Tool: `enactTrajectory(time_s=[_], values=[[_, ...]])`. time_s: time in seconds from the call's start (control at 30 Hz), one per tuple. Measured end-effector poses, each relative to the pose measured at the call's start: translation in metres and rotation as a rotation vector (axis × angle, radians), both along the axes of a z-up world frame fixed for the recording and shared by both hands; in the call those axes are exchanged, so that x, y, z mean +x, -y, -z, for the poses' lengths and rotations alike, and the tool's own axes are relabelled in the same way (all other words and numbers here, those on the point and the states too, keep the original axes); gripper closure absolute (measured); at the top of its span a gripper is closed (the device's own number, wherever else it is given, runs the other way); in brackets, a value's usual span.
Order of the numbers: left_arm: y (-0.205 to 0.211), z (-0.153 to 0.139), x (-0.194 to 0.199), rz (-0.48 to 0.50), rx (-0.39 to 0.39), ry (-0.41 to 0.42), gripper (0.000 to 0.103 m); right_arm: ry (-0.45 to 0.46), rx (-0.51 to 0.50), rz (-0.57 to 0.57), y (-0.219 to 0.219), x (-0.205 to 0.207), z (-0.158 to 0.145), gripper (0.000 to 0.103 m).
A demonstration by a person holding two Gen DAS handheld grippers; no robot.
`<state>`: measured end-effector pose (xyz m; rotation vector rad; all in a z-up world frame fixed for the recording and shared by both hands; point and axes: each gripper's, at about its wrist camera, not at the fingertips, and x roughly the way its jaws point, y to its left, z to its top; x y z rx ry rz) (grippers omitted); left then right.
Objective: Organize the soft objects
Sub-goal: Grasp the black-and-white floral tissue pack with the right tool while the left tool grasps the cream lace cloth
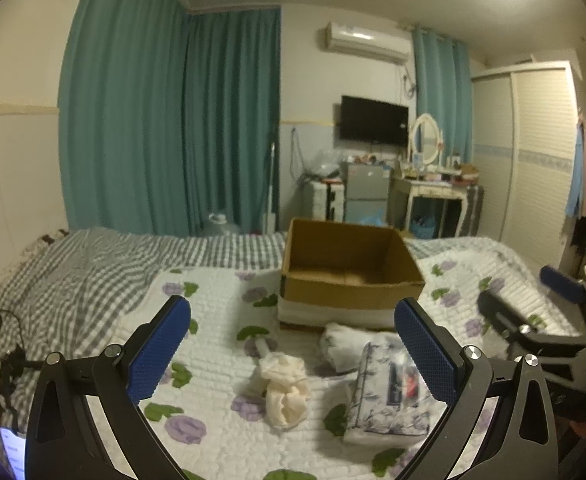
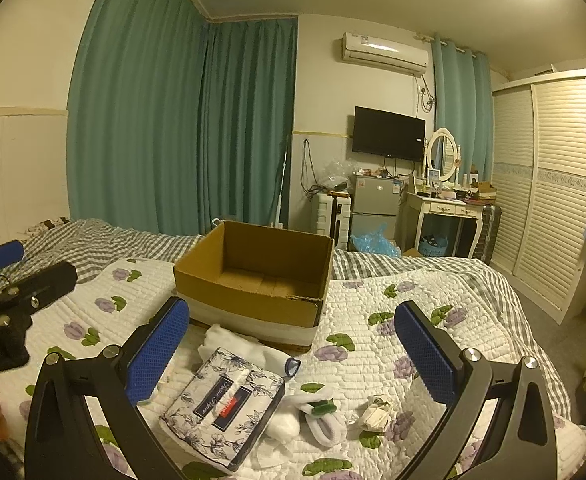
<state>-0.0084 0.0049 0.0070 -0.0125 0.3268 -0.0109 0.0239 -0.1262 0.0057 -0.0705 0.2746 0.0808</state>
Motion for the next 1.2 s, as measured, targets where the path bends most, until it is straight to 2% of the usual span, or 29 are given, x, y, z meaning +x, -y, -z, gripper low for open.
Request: enactTrajectory(time_s=[0.13,0.2,0.4,0.53,0.7,0.87,0.93,1.2], values=[[-0.005,-0.007,-0.004,-0.003,-0.009,0.019,0.000,-0.037,-0.020,0.003,-0.007,0.003,0.006,0.000],[-0.009,-0.006,-0.001,-0.013,-0.004,0.004,0.000,-0.100,-0.029,-0.004,-0.014,0.009,0.017,0.000],[-0.032,0.021,0.016,-0.048,-0.013,-0.113,0.000,-0.297,-0.048,-0.078,-0.045,0.027,0.064,0.000],[-0.036,0.042,0.024,-0.055,0.013,-0.188,0.000,-0.413,-0.040,-0.094,-0.058,0.039,0.097,0.000],[-0.040,0.063,0.036,-0.030,-0.006,-0.274,0.000,-0.498,-0.018,-0.070,-0.061,0.052,0.124,0.000],[-0.036,0.076,0.044,-0.025,0.012,-0.329,0.000,-0.535,0.010,-0.083,-0.061,0.061,0.137,0.000],[-0.034,0.079,0.047,-0.024,0.019,-0.343,0.000,-0.521,0.009,-0.099,-0.061,0.062,0.137,0.006],[-0.034,0.090,0.062,-0.070,0.063,-0.410,0.000,-0.430,0.077,-0.135,-0.036,0.056,0.106,0.022]])
